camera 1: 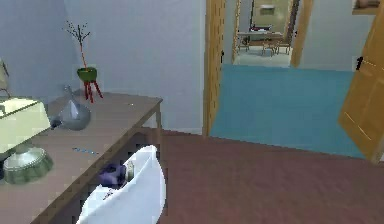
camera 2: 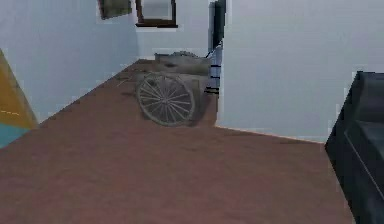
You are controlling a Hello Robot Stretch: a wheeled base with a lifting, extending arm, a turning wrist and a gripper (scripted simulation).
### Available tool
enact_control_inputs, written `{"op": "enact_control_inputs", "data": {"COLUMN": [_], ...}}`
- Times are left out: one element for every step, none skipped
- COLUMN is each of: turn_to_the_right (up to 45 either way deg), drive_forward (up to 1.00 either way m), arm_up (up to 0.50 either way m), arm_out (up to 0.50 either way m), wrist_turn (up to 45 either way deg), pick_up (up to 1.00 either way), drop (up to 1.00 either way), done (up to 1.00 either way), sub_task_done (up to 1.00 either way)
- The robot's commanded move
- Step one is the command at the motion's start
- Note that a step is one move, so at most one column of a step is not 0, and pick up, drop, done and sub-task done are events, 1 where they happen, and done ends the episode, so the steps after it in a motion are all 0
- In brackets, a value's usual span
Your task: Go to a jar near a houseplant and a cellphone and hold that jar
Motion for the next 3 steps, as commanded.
{"op": "enact_control_inputs", "data": {"turn_to_the_right": [39.0, 0.0, -45.0], "drive_forward": [0.00, 0.20, 0.00], "arm_up": [0.00, 0.00, 0.00], "arm_out": [0.00, 0.00, 0.00], "wrist_turn": [0.0, 0.0, 0.0], "pick_up": [0.00, 0.00, 0.00], "drop": [0.00, 0.00, 0.00], "done": [0.00, 0.00, 0.00], "sub_task_done": [0.00, 0.00, 0.00]}}
